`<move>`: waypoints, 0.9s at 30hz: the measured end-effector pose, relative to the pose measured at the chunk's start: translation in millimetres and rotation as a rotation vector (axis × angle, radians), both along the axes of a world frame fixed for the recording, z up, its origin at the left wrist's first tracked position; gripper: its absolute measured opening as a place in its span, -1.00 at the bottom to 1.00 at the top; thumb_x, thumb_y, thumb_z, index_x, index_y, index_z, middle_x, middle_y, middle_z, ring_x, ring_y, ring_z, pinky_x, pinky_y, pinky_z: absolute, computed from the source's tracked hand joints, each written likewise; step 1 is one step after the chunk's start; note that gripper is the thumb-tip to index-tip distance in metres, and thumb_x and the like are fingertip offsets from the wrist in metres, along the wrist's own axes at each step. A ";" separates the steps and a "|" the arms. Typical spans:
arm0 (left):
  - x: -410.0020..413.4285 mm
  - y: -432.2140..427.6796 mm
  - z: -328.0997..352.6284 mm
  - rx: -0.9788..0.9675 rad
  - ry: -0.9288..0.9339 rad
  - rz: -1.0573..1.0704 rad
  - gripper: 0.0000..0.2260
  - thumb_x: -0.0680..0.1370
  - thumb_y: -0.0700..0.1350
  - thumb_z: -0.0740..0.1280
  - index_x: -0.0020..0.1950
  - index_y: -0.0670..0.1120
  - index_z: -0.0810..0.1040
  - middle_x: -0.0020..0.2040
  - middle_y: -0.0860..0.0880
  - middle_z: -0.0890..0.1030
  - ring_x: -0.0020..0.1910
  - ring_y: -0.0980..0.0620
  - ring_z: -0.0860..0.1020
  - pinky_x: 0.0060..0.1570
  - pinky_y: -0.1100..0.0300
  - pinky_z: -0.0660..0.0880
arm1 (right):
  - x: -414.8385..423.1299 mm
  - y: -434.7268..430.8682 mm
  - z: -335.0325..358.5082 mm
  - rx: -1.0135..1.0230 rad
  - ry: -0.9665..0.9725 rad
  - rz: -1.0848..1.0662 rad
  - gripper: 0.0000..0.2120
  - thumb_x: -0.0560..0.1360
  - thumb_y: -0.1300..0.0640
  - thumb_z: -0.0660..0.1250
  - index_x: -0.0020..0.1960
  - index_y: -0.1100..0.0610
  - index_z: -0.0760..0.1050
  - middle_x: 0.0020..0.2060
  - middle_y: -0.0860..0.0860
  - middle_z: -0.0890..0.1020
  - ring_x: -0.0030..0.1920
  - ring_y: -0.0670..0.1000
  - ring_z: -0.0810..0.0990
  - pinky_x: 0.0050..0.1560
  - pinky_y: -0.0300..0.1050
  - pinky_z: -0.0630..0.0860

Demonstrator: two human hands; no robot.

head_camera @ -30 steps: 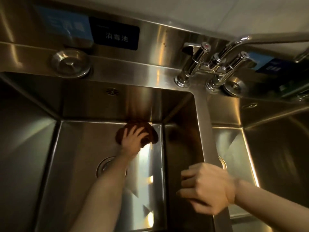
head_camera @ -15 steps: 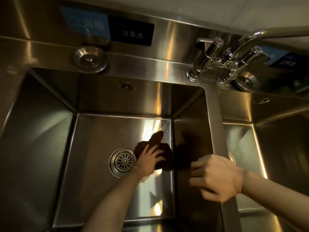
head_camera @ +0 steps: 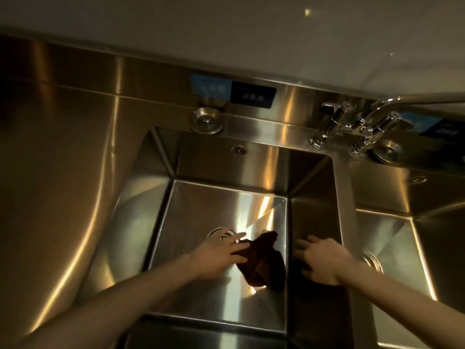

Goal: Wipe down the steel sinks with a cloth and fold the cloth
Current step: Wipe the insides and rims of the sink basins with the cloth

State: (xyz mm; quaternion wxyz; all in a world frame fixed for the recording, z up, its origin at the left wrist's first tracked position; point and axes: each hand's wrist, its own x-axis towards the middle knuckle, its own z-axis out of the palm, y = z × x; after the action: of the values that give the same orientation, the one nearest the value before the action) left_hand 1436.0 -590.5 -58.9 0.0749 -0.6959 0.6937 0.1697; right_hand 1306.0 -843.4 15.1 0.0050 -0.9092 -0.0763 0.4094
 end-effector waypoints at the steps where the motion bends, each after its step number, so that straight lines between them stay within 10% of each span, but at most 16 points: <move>1: 14.0 17.5 19.7 -0.034 -0.025 0.017 -0.53 0.24 -0.04 0.46 0.15 0.12 0.58 0.28 0.00 0.54 0.34 -0.07 0.44 0.30 -0.24 0.33 | 6.9 12.9 -14.0 0.079 0.018 -0.201 -0.53 0.56 -0.03 0.18 0.46 -0.03 0.26 0.40 0.02 0.30 0.38 0.11 0.32 0.30 -0.01 0.34; 9: 92.5 157.3 112.8 -0.189 -0.257 0.596 -0.39 0.35 -0.02 0.15 0.39 -0.19 0.39 0.39 -0.21 0.39 0.45 -0.07 0.17 0.45 0.15 -0.11 | 41.5 91.1 -159.7 0.196 0.096 -0.877 -0.24 0.49 -0.15 0.30 0.52 -0.21 -0.10 0.50 0.22 -0.11 0.46 0.36 0.06 0.43 0.16 0.16; 14: 86.6 171.5 99.3 -0.111 -0.137 0.769 -0.29 0.33 0.10 0.13 0.40 -0.25 0.36 0.42 -0.19 0.34 0.36 -0.04 0.24 0.33 0.47 -0.18 | 17.4 109.8 -202.0 -0.042 0.010 -0.680 -0.35 0.56 -0.23 0.11 0.46 -0.33 -0.26 0.51 0.07 -0.27 0.40 0.46 -0.02 0.24 0.43 0.30; 17: 81.0 168.6 79.7 -0.206 -0.093 0.846 -0.23 0.32 0.14 0.14 0.48 -0.19 0.23 0.55 0.02 -0.07 0.52 0.14 -0.12 0.42 0.37 -0.23 | 35.3 73.7 -212.9 -0.049 -0.061 -0.735 -0.45 0.57 -0.22 0.07 0.48 -0.32 -0.12 0.53 0.00 -0.16 0.43 0.37 -0.04 0.28 0.39 0.26; 21: 80.2 169.6 67.5 -0.269 -0.159 0.876 -0.25 0.33 0.10 0.14 0.51 -0.11 0.21 0.54 -0.02 0.04 0.52 0.11 -0.11 0.46 0.24 -0.17 | 92.0 48.2 -215.8 -0.061 -0.211 -1.244 -0.50 0.57 -0.08 0.17 0.47 -0.12 0.13 0.46 0.13 0.05 0.40 0.41 0.03 0.26 0.41 0.21; 27: 81.7 170.1 66.2 -0.287 -0.116 0.879 -0.29 0.33 0.04 0.15 0.49 -0.11 0.25 0.54 -0.08 0.09 0.52 -0.01 0.02 0.46 0.12 -0.05 | 123.1 43.8 -178.2 0.100 -0.748 -0.981 -0.59 0.49 0.24 0.32 0.33 0.10 0.43 0.36 0.25 0.24 0.24 0.39 0.26 0.26 0.17 0.27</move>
State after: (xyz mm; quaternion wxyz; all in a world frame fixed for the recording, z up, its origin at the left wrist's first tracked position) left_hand 1517.7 -420.5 7.3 -0.0623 -0.9356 0.3441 0.0486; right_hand 1429.2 -799.6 -163.1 0.2081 -0.9190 0.3347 0.0090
